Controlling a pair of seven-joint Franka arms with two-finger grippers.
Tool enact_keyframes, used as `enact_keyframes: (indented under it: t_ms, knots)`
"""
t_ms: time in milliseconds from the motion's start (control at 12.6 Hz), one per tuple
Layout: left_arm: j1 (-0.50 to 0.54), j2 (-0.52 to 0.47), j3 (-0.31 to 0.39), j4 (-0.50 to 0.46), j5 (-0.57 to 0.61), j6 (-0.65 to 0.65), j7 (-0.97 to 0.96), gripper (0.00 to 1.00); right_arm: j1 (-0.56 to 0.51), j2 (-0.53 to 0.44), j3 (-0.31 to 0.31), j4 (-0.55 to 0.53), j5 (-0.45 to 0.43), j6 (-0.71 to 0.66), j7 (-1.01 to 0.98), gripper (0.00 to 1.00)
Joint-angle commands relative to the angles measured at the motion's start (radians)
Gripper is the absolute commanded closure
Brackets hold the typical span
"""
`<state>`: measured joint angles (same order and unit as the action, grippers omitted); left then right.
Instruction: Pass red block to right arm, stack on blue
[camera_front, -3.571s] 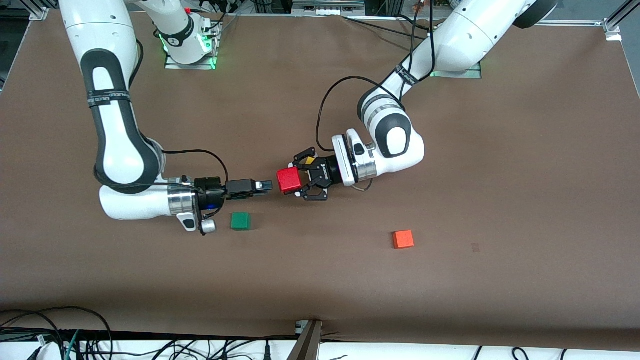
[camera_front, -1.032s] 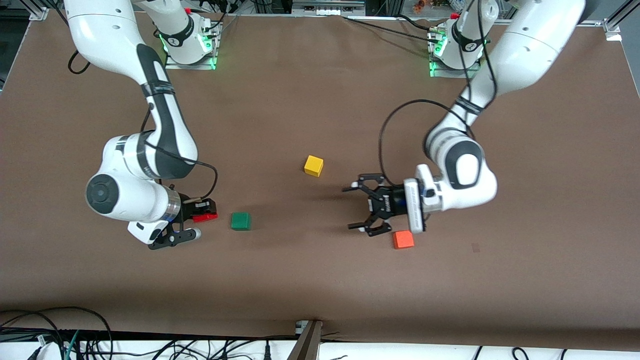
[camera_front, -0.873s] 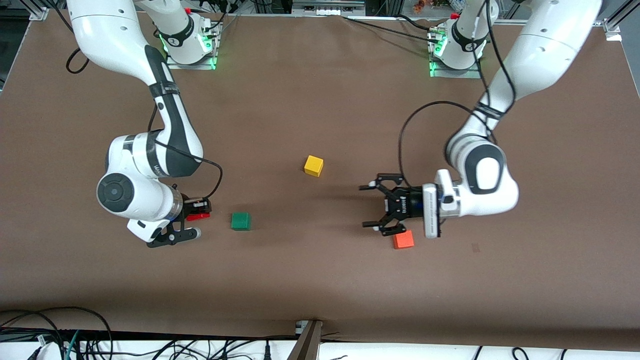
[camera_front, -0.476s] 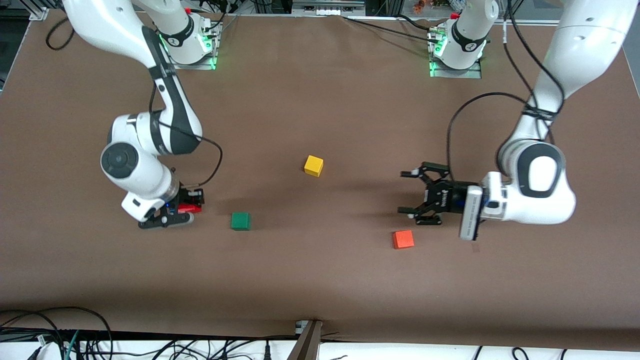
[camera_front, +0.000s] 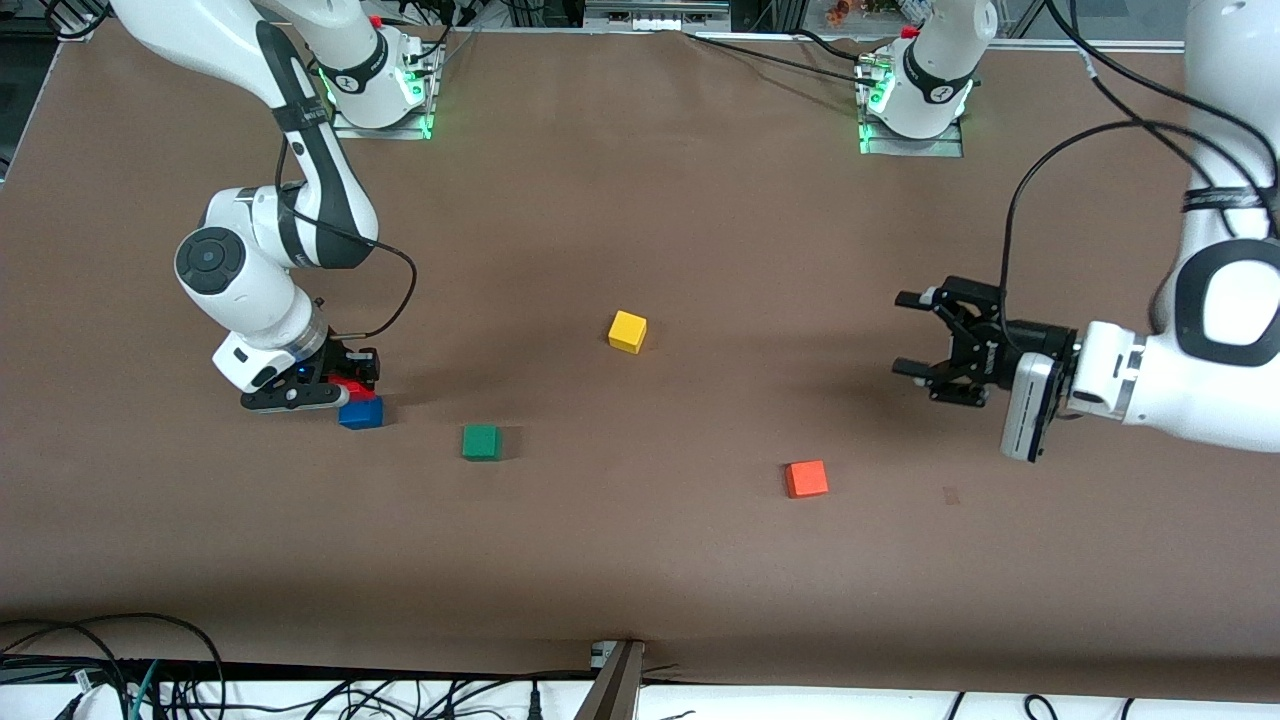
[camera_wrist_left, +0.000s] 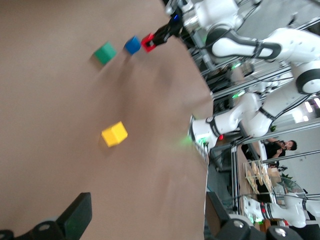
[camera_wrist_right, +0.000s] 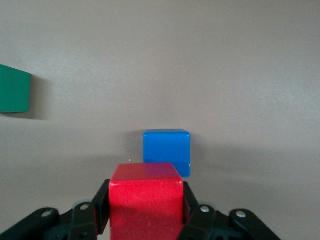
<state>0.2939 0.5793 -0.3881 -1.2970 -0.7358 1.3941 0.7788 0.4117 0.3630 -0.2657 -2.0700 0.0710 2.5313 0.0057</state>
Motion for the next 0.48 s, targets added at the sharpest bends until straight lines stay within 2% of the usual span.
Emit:
enact_keyframes:
  t_ms: [0,159,397]
  knots:
    - [-0.016,-0.082,-0.009,0.016,0.154,-0.062,-0.201,0.0,-0.001,0.014,-0.007,-0.015,-0.017,0.064,0.007,1.0]
    - [-0.038,-0.13,-0.02,0.012,0.325,-0.069,-0.275,0.0,-0.001,0.03,-0.007,-0.012,-0.017,0.072,0.005,1.0]
    - [-0.088,-0.182,-0.02,0.004,0.51,-0.061,-0.41,0.0,-0.001,0.056,-0.015,-0.01,-0.017,0.099,0.002,1.0]
